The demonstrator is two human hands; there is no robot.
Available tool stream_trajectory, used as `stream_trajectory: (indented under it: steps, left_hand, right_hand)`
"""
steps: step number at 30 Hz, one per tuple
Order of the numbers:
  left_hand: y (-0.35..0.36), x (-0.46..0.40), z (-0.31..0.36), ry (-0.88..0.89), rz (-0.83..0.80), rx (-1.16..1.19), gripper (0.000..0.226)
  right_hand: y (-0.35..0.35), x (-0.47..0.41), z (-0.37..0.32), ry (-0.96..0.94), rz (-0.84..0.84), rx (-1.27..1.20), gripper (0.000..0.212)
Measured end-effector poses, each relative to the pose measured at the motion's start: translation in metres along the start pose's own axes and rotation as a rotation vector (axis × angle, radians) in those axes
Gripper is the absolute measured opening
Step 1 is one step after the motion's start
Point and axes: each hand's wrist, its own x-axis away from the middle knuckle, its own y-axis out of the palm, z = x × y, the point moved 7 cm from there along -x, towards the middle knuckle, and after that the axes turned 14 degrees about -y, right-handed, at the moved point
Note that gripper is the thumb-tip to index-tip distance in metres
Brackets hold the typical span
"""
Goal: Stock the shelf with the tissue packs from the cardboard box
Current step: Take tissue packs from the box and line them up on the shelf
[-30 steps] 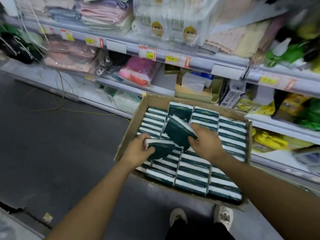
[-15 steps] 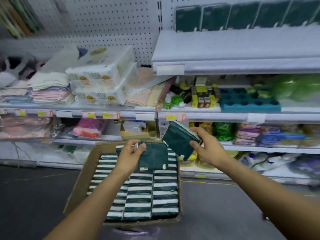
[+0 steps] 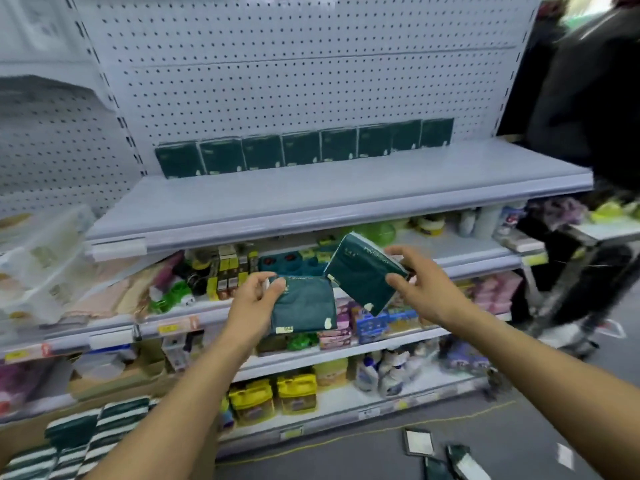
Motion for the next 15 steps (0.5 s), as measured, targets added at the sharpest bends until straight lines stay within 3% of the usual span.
stream_trajectory:
  steps: [10, 15]
  left_hand:
    - [0.093, -0.047, 0.123, 0.14, 0.011, -0.012, 0.024]
    - [0.127, -0.097, 0.168, 0.193, 0.019, 0.068, 0.026]
  right_hand:
    - [-0.123, -0.055, 0.06, -0.042, 0.186, 0.048, 0.04]
    - [-0.168, -0.115, 0.101, -0.039, 0.235, 0.264, 0.042]
